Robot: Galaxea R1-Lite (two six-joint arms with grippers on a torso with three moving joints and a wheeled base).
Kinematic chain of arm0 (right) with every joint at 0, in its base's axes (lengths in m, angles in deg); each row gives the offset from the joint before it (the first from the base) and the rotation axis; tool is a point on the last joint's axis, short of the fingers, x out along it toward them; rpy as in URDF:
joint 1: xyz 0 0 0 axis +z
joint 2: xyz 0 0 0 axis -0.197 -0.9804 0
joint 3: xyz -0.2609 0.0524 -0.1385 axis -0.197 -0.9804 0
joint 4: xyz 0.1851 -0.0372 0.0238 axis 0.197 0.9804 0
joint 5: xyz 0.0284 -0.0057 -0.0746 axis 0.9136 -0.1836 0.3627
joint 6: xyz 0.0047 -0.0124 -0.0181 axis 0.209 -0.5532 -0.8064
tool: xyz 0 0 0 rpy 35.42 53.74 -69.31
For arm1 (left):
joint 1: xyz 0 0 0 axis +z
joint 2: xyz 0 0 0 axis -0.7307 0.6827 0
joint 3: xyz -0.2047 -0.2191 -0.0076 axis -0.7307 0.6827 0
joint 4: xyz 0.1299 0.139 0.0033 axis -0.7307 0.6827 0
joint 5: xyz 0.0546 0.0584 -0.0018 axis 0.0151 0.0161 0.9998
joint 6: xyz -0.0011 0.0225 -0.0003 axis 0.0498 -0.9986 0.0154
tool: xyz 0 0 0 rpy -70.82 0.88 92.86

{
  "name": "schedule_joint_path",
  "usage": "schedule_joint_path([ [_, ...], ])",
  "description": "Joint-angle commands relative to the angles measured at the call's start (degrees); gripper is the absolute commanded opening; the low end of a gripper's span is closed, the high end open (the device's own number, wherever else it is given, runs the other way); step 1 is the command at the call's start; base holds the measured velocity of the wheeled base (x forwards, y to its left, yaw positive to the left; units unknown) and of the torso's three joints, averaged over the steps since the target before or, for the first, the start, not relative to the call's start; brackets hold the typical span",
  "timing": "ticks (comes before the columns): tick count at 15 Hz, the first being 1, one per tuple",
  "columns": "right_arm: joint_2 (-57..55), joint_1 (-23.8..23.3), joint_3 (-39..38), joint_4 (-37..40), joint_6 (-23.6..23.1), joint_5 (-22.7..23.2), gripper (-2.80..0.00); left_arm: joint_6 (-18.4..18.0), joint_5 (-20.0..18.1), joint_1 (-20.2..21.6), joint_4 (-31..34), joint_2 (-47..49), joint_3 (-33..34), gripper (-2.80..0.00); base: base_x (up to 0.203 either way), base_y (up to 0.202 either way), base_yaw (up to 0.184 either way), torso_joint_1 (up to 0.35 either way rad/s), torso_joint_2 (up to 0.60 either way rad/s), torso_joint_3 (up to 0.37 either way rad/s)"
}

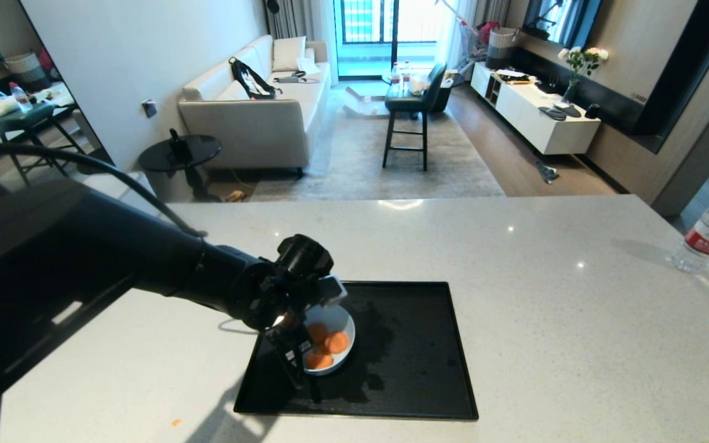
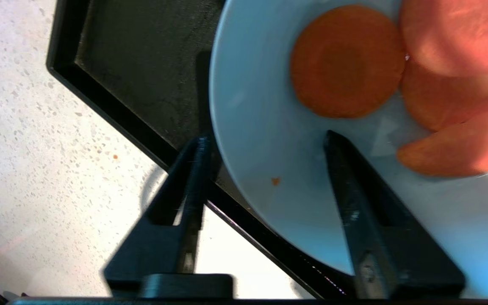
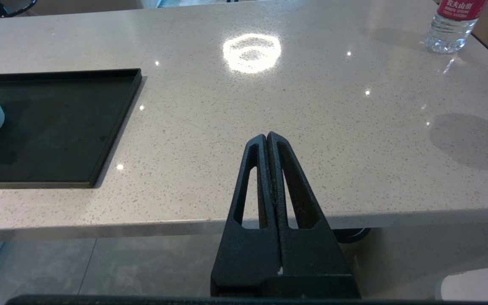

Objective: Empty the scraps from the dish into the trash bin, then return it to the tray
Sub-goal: Pick up the bowl with leftover food

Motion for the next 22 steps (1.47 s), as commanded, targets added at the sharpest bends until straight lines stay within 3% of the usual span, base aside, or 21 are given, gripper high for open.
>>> schedule_joint_path([
  [1,0.0,0.0,0.0,0.0,0.0,0.0,-2.8,-0.1,0.2,-0.1,0.1,-0.1,0.2,-2.8,0.0,0.0,0.0,0.0,0.0,0.0],
  [11,0.0,0.0,0.0,0.0,0.0,0.0,-2.8,0.4,-0.1,-0.9,0.2,-9.2,9.5,-2.8,0.0,0.0,0.0,0.0,0.0,0.0],
  [15,0.0,0.0,0.0,0.0,0.0,0.0,-2.8,6.9,-0.2,-2.3,0.3,-12.8,13.4,-2.8,0.0,0.0,0.0,0.0,0.0,0.0],
  [20,0.0,0.0,0.0,0.0,0.0,0.0,-2.8,7.5,-0.2,-2.9,0.7,-14.7,13.7,-2.8,0.0,0.0,0.0,0.0,0.0,0.0],
  [22,0.0,0.0,0.0,0.0,0.0,0.0,-2.8,9.6,-0.2,-3.6,0.7,-14.8,13.5,-2.8,0.0,0.0,0.0,0.0,0.0,0.0],
])
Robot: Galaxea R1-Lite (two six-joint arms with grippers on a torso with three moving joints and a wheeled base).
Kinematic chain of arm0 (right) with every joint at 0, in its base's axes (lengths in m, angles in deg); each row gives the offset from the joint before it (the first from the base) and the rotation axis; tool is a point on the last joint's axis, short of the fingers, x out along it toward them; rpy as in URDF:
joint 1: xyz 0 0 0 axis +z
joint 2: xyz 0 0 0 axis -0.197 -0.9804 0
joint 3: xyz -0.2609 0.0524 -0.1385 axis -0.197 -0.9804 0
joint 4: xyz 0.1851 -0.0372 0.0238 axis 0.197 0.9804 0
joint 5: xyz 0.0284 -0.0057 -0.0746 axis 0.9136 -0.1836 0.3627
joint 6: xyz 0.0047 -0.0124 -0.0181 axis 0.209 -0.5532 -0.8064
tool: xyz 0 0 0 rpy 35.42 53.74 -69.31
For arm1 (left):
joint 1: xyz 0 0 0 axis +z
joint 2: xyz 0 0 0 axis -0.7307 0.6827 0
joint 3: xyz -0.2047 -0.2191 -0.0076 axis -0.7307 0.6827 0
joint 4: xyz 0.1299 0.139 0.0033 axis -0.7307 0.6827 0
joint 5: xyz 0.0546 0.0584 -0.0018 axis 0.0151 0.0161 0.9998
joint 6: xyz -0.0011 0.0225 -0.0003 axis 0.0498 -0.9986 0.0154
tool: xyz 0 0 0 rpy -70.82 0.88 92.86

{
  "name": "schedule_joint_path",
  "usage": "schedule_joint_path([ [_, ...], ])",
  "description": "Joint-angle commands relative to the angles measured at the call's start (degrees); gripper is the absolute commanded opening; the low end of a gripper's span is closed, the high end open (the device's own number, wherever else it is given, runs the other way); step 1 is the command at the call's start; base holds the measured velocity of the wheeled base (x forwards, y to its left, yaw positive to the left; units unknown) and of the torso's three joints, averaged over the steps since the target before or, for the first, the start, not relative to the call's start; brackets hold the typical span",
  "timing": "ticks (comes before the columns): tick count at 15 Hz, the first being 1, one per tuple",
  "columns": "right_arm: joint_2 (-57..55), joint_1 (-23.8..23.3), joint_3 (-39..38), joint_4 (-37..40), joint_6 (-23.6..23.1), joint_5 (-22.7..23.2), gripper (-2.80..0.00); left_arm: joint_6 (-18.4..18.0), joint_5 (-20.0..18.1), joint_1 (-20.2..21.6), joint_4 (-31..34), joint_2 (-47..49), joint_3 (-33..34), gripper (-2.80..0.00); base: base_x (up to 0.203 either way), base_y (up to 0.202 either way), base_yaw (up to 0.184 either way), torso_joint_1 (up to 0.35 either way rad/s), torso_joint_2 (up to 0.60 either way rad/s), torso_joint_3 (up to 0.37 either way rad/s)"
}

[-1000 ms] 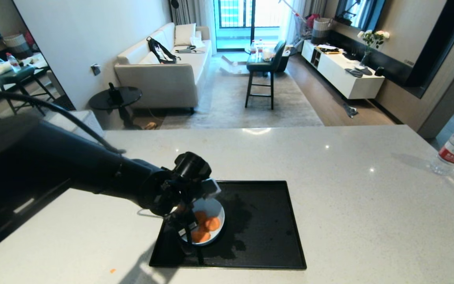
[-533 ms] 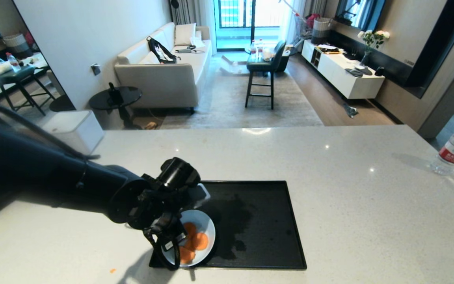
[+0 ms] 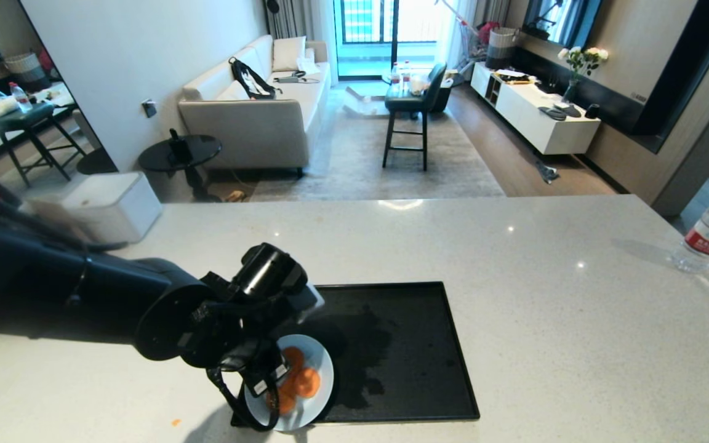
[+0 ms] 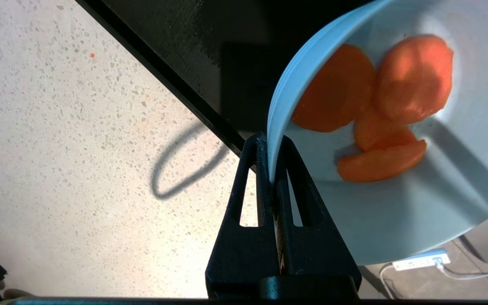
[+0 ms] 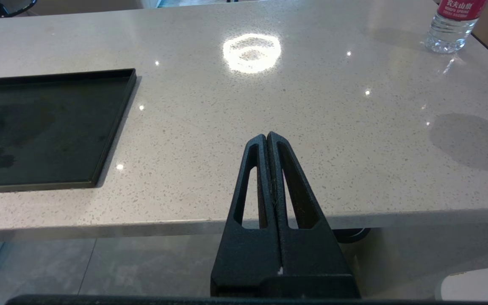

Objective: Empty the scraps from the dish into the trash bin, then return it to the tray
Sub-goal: Pick up the bowl with leftover food

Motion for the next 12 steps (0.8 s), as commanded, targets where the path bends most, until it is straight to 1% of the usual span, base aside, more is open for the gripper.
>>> schedule_joint_path([
  [1,0.0,0.0,0.0,0.0,0.0,0.0,-2.8,0.8,0.1,-0.5,0.0,-0.2,-0.1,-2.8,0.0,0.0,0.0,0.0,0.0,0.0],
  [3,0.0,0.0,0.0,0.0,0.0,0.0,-2.8,0.9,0.1,-0.7,0.1,-0.1,-0.2,-2.8,0.0,0.0,0.0,0.0,0.0,0.0],
  [8,0.0,0.0,0.0,0.0,0.0,0.0,-2.8,0.9,0.4,-3.2,0.9,1.3,-0.8,-2.8,0.0,0.0,0.0,0.0,0.0,0.0],
  [10,0.0,0.0,0.0,0.0,0.0,0.0,-2.8,0.9,0.4,-4.0,5.2,2.4,-4.5,-2.8,0.0,0.0,0.0,0.0,0.0,0.0],
  [12,0.0,0.0,0.0,0.0,0.0,0.0,-2.8,0.8,0.4,-5.0,11.9,3.8,-10.4,-2.8,0.0,0.0,0.0,0.0,0.0,0.0],
])
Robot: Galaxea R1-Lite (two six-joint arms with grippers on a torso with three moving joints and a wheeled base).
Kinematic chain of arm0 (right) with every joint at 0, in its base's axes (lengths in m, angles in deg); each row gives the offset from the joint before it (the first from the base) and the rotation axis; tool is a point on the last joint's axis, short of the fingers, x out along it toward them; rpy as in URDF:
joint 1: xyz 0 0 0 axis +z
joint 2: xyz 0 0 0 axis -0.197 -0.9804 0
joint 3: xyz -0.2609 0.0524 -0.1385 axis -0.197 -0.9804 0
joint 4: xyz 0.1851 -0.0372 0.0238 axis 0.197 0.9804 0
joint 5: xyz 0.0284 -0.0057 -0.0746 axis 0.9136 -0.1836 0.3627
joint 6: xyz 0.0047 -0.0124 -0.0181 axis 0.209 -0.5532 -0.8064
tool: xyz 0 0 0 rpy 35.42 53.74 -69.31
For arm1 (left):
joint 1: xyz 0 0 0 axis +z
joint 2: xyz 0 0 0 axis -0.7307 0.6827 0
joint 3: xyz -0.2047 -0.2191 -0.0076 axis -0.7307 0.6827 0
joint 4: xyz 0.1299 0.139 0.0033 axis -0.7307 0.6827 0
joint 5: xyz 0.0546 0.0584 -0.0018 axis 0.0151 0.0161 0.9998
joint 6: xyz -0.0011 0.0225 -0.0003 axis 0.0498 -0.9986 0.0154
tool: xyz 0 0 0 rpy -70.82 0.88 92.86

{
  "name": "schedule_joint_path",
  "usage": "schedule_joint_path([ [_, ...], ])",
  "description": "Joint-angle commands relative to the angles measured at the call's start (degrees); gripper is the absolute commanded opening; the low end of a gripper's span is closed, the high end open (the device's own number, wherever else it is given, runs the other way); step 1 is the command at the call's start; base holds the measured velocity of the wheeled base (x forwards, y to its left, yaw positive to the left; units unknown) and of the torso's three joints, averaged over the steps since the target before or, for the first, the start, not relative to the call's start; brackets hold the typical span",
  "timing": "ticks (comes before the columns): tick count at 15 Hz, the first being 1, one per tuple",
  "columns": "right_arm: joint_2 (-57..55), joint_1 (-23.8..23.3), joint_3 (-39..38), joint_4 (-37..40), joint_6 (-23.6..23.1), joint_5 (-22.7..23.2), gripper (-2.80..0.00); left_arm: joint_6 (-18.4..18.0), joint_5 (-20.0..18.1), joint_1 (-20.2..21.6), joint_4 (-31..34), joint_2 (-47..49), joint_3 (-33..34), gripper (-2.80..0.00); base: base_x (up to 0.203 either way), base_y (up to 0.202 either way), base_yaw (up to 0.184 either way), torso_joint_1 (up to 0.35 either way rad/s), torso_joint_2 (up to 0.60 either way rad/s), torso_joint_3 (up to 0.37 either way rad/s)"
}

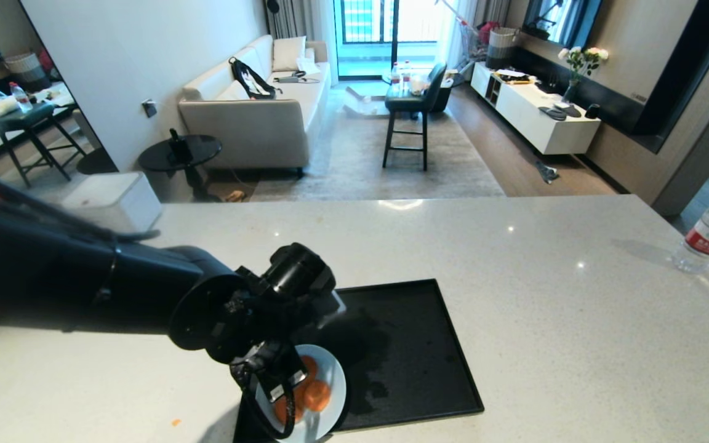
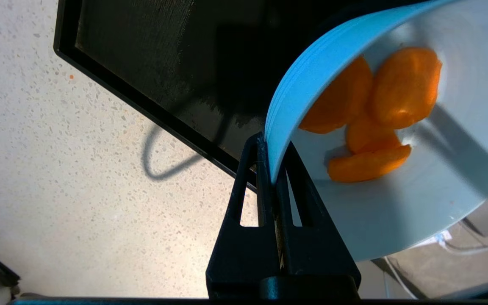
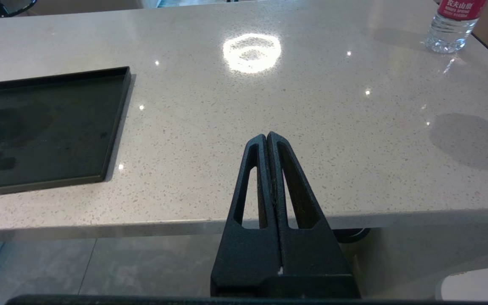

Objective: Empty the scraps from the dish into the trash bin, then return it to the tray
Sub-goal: Pick up the bowl with leftover food

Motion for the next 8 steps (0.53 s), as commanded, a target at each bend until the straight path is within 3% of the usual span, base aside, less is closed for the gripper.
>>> schedule_joint_path([
  [1,0.0,0.0,0.0,0.0,0.0,0.0,-2.8,-0.1,0.1,-0.9,5.2,2.0,-5.0,-2.8,0.0,0.0,0.0,0.0,0.0,0.0],
  [5,0.0,0.0,0.0,0.0,0.0,0.0,-2.8,0.1,0.1,-1.2,13.3,2.6,-10.5,-2.8,0.0,0.0,0.0,0.0,0.0,0.0],
  [8,0.0,0.0,0.0,0.0,0.0,0.0,-2.8,2.7,0.1,0.0,18.6,2.0,-12.6,-2.8,0.0,0.0,0.0,0.0,0.0,0.0],
])
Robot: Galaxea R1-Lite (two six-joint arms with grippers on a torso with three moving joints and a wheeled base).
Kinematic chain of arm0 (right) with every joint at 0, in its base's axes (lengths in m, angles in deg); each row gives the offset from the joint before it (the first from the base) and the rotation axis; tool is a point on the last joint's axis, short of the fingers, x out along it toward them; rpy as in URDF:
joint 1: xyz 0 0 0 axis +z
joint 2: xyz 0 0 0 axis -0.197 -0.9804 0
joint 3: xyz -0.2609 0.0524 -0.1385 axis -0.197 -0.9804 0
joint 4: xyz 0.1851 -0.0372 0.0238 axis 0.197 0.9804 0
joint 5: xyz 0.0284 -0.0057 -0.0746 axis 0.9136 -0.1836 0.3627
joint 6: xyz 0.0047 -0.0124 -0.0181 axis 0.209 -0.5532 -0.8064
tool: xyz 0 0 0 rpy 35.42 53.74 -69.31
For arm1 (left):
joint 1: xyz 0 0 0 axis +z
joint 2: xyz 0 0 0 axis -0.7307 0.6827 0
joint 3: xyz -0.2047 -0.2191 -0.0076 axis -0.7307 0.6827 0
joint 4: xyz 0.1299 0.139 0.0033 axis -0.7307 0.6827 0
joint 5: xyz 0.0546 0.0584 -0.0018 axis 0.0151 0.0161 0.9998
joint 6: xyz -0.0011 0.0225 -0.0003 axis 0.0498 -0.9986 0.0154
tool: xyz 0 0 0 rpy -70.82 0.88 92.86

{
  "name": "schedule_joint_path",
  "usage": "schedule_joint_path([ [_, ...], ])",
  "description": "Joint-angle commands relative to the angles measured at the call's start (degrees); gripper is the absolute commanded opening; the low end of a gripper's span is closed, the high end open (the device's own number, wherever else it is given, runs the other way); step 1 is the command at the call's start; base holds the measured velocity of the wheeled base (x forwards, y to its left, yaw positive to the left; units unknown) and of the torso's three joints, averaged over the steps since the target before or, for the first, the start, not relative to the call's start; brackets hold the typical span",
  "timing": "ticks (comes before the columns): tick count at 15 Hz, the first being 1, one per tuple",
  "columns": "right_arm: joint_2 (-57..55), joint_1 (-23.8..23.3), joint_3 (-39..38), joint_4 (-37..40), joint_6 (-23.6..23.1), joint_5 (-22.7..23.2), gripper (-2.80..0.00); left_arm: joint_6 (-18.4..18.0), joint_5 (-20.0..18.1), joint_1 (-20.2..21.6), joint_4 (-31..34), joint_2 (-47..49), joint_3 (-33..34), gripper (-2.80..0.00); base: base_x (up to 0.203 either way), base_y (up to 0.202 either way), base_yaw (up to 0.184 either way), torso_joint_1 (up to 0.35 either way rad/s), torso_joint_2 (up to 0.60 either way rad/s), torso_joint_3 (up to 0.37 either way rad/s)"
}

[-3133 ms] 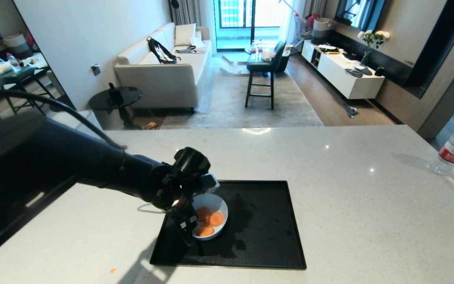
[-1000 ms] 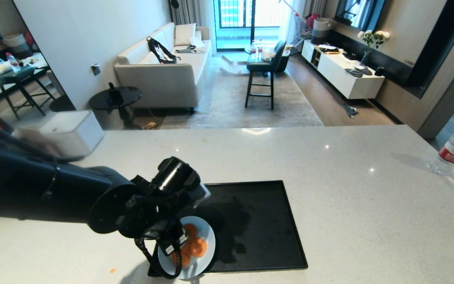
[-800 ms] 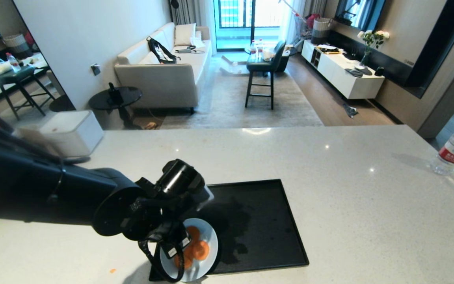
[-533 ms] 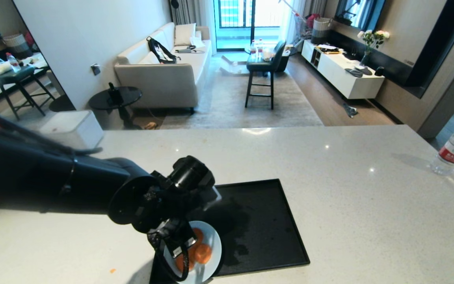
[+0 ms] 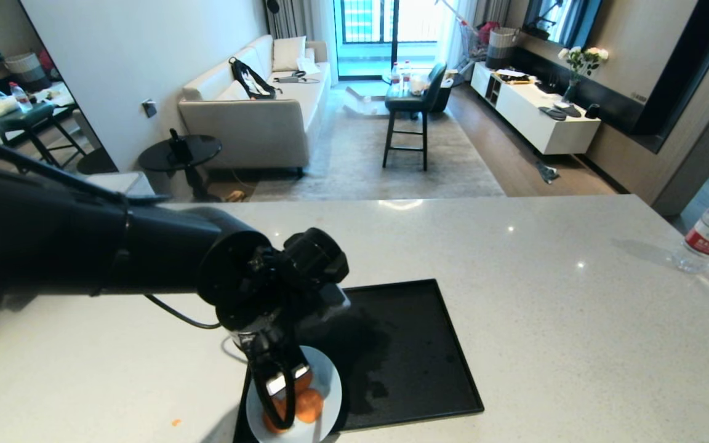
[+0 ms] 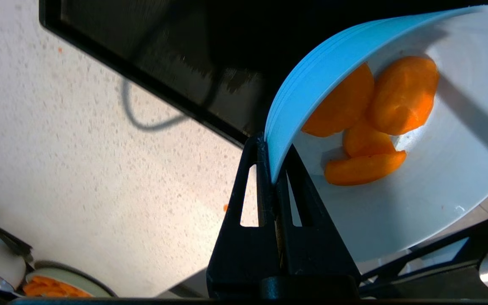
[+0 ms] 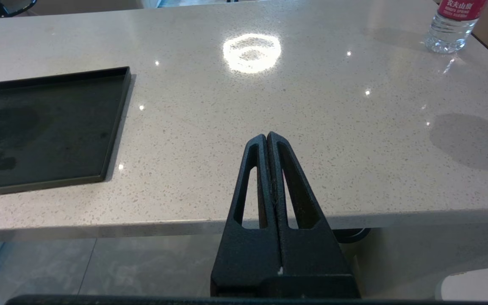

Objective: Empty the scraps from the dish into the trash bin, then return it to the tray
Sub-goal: Pick up the bowl with leftover food, then move the bowl over the trash can

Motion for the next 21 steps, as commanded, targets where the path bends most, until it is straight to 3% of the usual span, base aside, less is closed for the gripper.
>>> schedule_joint_path([
  [1,0.0,0.0,0.0,0.0,0.0,0.0,-2.8,1.4,0.2,1.1,1.9,-0.6,-1.5,-2.8,0.0,0.0,0.0,0.0,0.0,0.0],
  [6,0.0,0.0,0.0,0.0,0.0,0.0,-2.8,3.0,0.0,9.4,2.3,-4.0,-1.7,-2.8,0.0,0.0,0.0,0.0,0.0,0.0],
  [13,0.0,0.0,0.0,0.0,0.0,0.0,-2.8,3.5,-0.4,26.5,2.5,-10.0,-0.7,-2.8,0.0,0.0,0.0,0.0,0.0,0.0],
  [15,0.0,0.0,0.0,0.0,0.0,0.0,-2.8,4.4,-3.2,31.3,3.9,-12.3,0.0,-2.8,0.0,0.0,0.0,0.0,0.0,0.0],
  [18,0.0,0.0,0.0,0.0,0.0,0.0,-2.8,4.5,-11.3,38.3,10.0,-15.7,0.1,-2.8,0.0,0.0,0.0,0.0,0.0,0.0],
  [21,0.0,0.0,0.0,0.0,0.0,0.0,-2.8,4.5,-13.4,44.7,13.0,-18.4,1.1,-2.8,0.0,0.0,0.0,0.0,0.0,0.0],
])
